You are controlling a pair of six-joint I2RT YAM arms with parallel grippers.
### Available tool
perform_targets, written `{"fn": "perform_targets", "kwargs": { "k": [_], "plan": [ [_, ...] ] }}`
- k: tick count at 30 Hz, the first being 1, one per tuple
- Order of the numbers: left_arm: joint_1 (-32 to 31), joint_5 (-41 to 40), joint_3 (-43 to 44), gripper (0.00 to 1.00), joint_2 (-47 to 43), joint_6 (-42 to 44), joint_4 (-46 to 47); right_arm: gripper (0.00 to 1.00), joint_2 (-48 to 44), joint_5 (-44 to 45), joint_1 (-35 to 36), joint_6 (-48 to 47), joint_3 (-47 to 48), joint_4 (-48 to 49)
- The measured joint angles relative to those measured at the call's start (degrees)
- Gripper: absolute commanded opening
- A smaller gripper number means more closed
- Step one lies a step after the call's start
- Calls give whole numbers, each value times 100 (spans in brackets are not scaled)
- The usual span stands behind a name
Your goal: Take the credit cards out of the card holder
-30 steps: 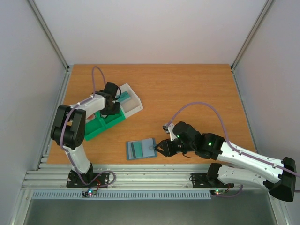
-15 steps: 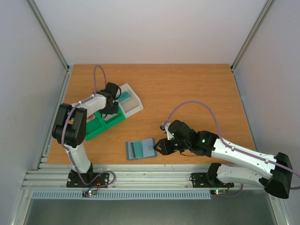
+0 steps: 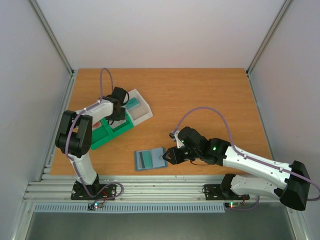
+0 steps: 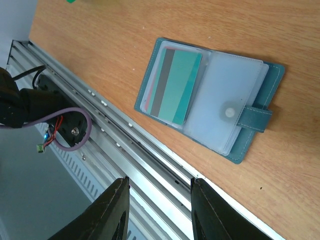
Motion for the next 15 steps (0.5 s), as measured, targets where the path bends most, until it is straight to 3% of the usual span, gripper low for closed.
{"fn": "perform_targets", "kwargs": {
  "k": [6, 11, 15],
  "plan": [
    [-22, 389, -2, 16, -389, -153, -144, 34, -22, -4, -4, 42, 0, 4],
    [-59, 1130, -107, 30, -1484, -435, -223, 34, -20, -13, -4, 221, 0, 55],
    [-61, 1884, -448, 35, -2341, -612, -232, 33, 50, -39, -4, 404, 0, 269]
  ]
}}
